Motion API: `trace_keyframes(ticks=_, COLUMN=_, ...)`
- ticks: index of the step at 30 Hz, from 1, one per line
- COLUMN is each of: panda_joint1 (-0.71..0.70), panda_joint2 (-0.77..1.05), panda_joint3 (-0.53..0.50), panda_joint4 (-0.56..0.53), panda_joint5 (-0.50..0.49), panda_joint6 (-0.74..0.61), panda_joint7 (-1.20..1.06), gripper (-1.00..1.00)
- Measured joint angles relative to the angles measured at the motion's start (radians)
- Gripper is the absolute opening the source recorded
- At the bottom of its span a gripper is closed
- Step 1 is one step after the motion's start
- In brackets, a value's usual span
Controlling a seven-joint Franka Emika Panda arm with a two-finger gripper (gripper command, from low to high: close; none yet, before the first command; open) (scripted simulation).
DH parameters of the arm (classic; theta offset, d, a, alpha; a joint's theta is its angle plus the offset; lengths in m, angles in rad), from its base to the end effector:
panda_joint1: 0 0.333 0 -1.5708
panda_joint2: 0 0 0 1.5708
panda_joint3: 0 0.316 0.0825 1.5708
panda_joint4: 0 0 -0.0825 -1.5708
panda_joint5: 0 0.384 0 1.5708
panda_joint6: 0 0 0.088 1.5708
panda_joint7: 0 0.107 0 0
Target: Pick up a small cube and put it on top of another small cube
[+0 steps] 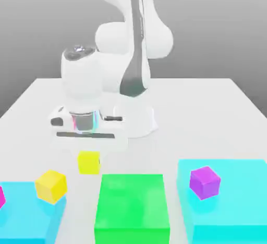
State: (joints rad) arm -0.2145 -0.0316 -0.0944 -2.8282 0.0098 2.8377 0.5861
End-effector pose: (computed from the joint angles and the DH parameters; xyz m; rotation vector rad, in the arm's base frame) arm 0.3546 -0.1133 0.2146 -2.8148 1.3672 -0.0621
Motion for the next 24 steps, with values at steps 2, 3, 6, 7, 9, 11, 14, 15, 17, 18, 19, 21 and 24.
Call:
trace_keyframes(ticks=2, panda_joint1=0.008, panda_joint2=0.011, panda_joint3=0.001, panda_joint4=0.066, panda_joint5=-0.027, panda_joint6=-0.024, panda_joint7=0.063, gripper=-1.0)
trace_keyframes(ticks=3, panda_joint1=0.01, panda_joint2=0.015, panda_joint3=0.002, panda_joint4=0.101, panda_joint5=-0.047, panda_joint6=-0.035, panda_joint7=0.097, gripper=-1.0)
trace_keyframes(ticks=6, panda_joint1=0.032, panda_joint2=0.033, panda_joint3=-0.019, panda_joint4=0.208, panda_joint5=-0.066, panda_joint6=-0.091, panda_joint7=0.183, gripper=-1.0)
trace_keyframes(ticks=7, panda_joint1=0.043, panda_joint2=0.041, panda_joint3=-0.033, panda_joint4=0.245, panda_joint5=-0.062, panda_joint6=-0.115, panda_joint7=0.208, gripper=-1.0)
trace_keyframes(ticks=9, panda_joint1=0.034, panda_joint2=0.056, panda_joint3=-0.079, panda_joint4=0.315, panda_joint5=-0.052, panda_joint6=-0.162, panda_joint7=0.257, gripper=-1.0)
trace_keyframes(ticks=11, panda_joint1=-0.037, panda_joint2=0.073, panda_joint3=-0.111, panda_joint4=0.389, panda_joint5=-0.046, panda_joint6=-0.213, panda_joint7=0.312, gripper=-1.0)
trace_keyframes(ticks=14, panda_joint1=-0.08, panda_joint2=0.099, panda_joint3=-0.133, panda_joint4=0.498, panda_joint5=-0.043, panda_joint6=-0.288, panda_joint7=0.398, gripper=-1.0)
trace_keyframes(ticks=15, panda_joint1=-0.094, panda_joint2=0.107, panda_joint3=-0.142, panda_joint4=0.534, panda_joint5=-0.044, panda_joint6=-0.313, panda_joint7=0.427, gripper=-1.0)
trace_keyframes(ticks=17, panda_joint1=-0.121, panda_joint2=0.124, panda_joint3=-0.161, panda_joint4=0.607, panda_joint5=-0.046, panda_joint6=-0.363, panda_joint7=0.488, gripper=-1.0)
trace_keyframes(ticks=18, panda_joint1=-0.129, panda_joint2=0.137, panda_joint3=-0.168, panda_joint4=0.635, panda_joint5=-0.036, panda_joint6=-0.393, panda_joint7=0.523, gripper=-1.0)
trace_keyframes(ticks=19, panda_joint1=-0.134, panda_joint2=0.154, panda_joint3=-0.173, panda_joint4=0.655, panda_joint5=-0.017, panda_joint6=-0.425, panda_joint7=0.562, gripper=-1.0)
trace_keyframes(ticks=21, panda_joint1=-0.138, panda_joint2=0.188, panda_joint3=-0.173, panda_joint4=0.67, panda_joint5=0.03, panda_joint6=-0.482, panda_joint7=0.636, gripper=-1.0)
trace_keyframes(ticks=24, panda_joint1=-0.14, panda_joint2=0.278, panda_joint3=-0.159, panda_joint4=0.647, panda_joint5=0.086, panda_joint6=-0.413, panda_joint7=0.642, gripper=-1.0)
